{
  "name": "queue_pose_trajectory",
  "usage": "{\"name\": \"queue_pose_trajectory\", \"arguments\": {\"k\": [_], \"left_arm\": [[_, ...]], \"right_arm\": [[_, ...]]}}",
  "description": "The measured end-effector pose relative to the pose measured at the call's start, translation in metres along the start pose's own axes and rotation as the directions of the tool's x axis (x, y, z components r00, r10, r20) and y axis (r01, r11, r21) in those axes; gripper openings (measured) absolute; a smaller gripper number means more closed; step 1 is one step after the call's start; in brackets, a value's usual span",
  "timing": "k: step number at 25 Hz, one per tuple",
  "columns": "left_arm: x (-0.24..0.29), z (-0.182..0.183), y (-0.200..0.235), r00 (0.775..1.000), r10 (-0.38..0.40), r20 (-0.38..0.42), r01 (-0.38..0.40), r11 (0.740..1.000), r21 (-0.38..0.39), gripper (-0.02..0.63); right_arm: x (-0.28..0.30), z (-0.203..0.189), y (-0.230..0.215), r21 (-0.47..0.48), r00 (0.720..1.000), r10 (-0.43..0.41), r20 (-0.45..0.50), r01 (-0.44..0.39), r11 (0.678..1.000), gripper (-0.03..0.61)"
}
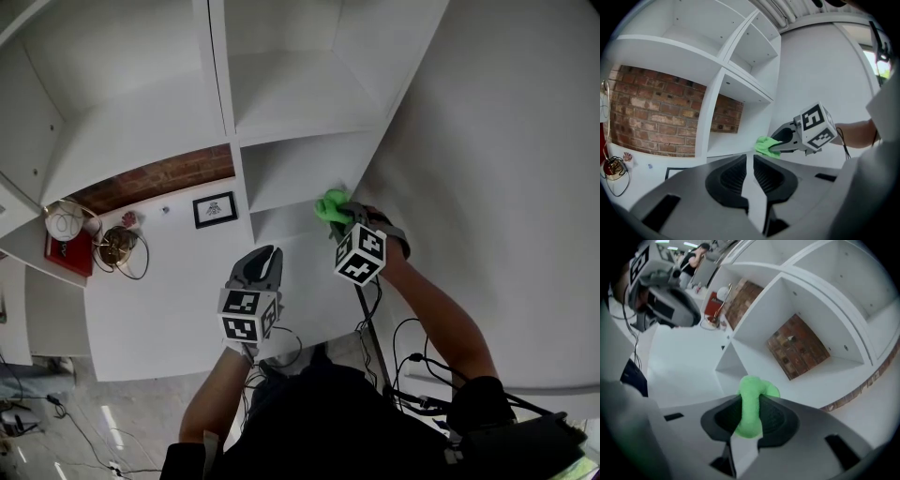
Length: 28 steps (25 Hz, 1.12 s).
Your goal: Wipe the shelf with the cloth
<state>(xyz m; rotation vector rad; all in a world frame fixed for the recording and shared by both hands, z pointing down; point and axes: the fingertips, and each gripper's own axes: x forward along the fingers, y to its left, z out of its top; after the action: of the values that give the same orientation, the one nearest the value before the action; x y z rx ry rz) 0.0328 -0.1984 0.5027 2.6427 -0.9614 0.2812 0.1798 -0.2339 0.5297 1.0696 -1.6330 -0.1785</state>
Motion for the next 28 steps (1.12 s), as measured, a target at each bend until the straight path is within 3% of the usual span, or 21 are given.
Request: {"name": "queue_pose_trajectory", "arguments": {"k": [4,7,13,17,28], "left_arm": [[-0.009,0.002,0.008,0.999,0.034,0.005,-0.034,0.999,-0.002,0.046],[-0.018,0.007,0.018,0.997,0.07,0.018,-0.07,0.998,-0.008,0.046],[-0.039,0.028,0.04,0.986,0.152,0.068,-0.151,0.988,-0.013,0.046],[-0.052,0.048,0.05,0.975,0.195,0.111,-0.194,0.981,-0.017,0.046],[-0.079,0.108,0.052,0.934,0.267,0.236,-0.276,0.961,0.004,0.046]], "right_arm": [[-0.016,0.039,0.005,0.12,0.985,0.011,0.172,-0.032,0.992,0.091],[-0.029,0.064,0.005,0.218,0.959,0.01,0.283,-0.074,0.973,0.091],[-0.058,0.095,-0.014,0.43,0.876,-0.05,0.48,-0.185,0.884,0.092],[-0.077,0.11,-0.024,0.484,0.824,-0.106,0.557,-0.218,0.848,0.095],[-0.12,0.124,-0.044,0.546,0.714,-0.213,0.666,-0.274,0.792,0.095]]}}
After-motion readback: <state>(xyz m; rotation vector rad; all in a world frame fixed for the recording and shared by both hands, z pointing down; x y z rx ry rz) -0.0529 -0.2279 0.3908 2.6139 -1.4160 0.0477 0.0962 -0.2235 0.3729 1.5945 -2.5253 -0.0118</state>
